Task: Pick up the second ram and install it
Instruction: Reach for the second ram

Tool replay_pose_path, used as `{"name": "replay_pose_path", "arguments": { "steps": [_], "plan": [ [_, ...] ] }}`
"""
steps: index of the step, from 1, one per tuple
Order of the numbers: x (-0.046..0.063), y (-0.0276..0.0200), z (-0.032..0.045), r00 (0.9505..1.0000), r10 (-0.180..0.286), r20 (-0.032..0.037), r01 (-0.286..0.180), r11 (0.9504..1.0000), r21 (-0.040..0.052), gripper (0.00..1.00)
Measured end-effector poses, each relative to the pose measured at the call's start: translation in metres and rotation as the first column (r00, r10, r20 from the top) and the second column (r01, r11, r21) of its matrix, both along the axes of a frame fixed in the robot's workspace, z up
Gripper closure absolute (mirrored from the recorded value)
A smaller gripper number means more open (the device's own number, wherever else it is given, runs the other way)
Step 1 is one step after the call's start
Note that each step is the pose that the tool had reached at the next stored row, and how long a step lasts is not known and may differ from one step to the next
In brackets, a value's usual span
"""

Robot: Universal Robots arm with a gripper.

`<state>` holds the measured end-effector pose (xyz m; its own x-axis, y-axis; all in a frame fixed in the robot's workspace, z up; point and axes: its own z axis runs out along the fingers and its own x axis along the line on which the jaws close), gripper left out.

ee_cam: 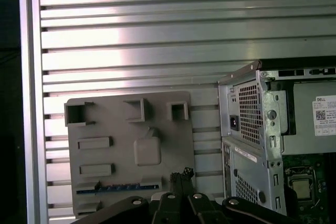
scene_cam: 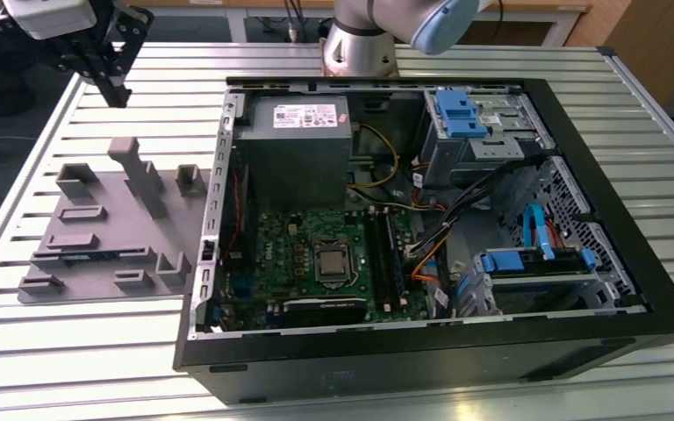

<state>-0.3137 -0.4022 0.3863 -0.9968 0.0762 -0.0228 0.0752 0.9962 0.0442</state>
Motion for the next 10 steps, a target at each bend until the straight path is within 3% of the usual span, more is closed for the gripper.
{"name": "replay_pose_path", "arguments": {
  "steps": [10],
  "plan": [
    [-0.0048,0.0,0.0,1.0,0.0,0.0001,0.0,1.0,0.0,0.89]
  ]
}}
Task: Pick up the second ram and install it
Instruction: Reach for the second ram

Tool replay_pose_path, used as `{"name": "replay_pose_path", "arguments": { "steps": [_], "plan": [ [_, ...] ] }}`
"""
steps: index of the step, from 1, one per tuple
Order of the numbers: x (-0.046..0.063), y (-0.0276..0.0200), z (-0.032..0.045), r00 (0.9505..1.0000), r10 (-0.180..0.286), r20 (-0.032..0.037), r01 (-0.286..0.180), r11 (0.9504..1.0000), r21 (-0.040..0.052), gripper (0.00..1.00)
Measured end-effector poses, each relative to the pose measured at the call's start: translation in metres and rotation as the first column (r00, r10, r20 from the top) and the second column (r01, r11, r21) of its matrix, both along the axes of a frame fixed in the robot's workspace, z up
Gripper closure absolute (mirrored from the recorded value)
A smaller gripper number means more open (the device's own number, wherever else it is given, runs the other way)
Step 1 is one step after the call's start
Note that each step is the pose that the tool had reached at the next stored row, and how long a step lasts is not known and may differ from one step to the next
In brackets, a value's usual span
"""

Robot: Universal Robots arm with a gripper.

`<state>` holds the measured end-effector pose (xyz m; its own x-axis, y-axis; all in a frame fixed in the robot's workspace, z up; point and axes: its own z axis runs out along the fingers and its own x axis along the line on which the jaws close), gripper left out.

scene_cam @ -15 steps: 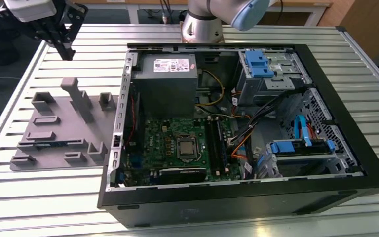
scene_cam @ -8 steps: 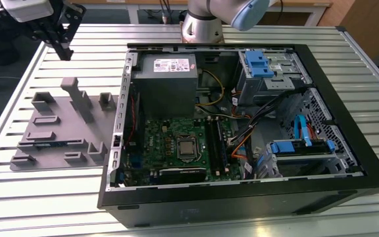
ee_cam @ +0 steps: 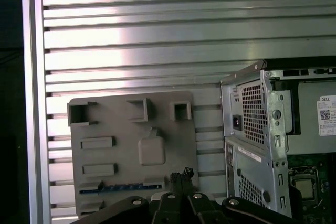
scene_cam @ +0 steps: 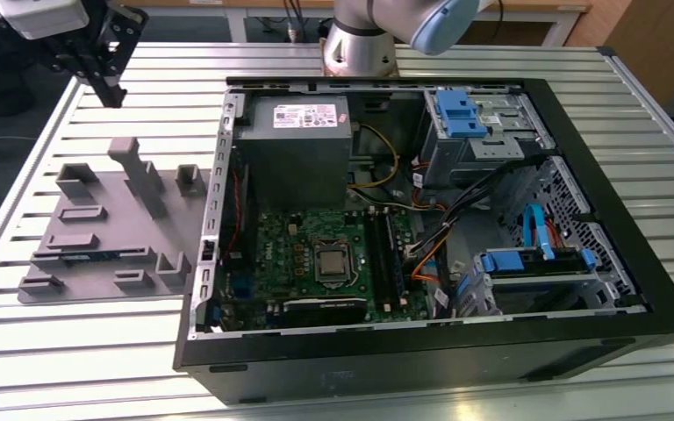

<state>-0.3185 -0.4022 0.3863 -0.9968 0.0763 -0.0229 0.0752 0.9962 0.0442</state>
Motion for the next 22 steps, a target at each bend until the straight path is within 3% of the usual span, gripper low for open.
{"name": "replay_pose_path", "arguments": {
  "steps": [22],
  "plan": [
    [-0.0095,0.0,0.0,1.0,0.0,0.0,0.0,1.0,0.0,0.89]
  ]
}}
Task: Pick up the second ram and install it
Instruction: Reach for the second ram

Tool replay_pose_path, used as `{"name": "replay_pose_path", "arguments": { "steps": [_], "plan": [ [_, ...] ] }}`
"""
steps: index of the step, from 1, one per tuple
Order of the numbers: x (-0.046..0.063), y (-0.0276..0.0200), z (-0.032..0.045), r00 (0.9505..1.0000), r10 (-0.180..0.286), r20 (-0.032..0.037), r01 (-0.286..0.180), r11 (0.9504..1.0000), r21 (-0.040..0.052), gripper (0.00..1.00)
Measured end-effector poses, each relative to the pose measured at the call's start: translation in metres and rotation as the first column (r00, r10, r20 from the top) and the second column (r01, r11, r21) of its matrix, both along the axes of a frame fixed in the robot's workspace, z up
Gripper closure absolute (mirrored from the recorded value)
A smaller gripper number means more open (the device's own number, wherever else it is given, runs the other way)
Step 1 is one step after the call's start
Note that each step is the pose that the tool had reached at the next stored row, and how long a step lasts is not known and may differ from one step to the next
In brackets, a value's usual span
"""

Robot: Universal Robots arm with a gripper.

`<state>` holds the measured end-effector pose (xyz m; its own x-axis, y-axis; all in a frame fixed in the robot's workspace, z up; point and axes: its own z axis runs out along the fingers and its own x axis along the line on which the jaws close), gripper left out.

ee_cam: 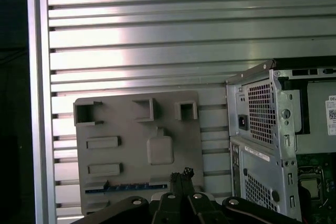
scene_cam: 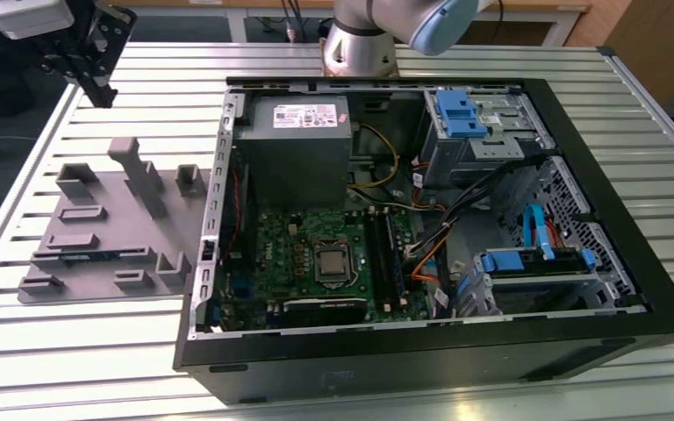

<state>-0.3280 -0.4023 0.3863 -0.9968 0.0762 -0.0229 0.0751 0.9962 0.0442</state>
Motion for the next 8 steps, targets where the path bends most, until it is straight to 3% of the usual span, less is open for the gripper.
{"name": "replay_pose_path", "arguments": {
  "steps": [8],
  "plan": [
    [-0.0032,0.0,0.0,1.0,0.0,0.0,0.0,1.0,0.0,0.89]
  ]
}}
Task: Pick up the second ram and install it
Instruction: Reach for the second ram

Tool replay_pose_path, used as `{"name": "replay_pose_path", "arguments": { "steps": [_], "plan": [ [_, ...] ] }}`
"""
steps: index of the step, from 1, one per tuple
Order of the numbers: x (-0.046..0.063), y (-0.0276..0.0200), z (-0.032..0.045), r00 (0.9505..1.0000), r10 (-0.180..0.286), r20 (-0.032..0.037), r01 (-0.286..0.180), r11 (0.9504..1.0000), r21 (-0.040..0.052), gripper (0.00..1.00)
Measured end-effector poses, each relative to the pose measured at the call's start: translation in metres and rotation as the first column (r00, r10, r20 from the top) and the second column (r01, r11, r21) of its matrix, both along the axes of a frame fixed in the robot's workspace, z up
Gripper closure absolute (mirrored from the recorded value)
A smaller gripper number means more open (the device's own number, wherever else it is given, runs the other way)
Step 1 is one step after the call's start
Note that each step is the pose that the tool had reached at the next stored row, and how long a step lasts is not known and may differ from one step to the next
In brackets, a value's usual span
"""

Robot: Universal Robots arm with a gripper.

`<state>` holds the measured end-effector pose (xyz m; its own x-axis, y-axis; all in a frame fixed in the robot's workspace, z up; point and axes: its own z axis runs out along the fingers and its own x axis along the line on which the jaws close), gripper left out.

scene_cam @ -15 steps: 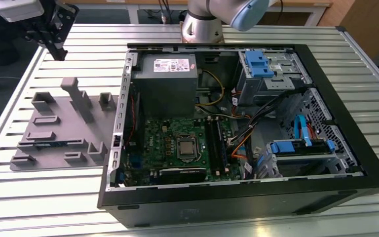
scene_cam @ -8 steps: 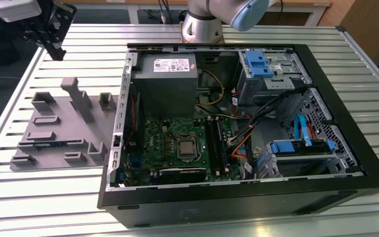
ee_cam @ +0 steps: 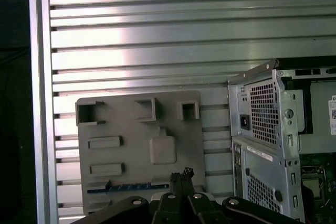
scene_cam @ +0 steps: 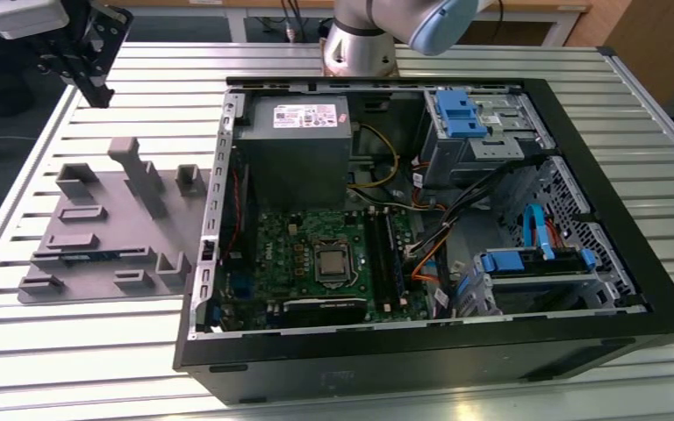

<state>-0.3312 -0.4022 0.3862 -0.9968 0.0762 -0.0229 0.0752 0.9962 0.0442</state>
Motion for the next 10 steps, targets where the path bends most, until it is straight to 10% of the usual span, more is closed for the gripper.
{"name": "replay_pose_path", "arguments": {
  "steps": [10],
  "plan": [
    [-0.0041,0.0,0.0,1.0,0.0,-0.0001,0.0,1.0,0.0,0.89]
  ]
}}
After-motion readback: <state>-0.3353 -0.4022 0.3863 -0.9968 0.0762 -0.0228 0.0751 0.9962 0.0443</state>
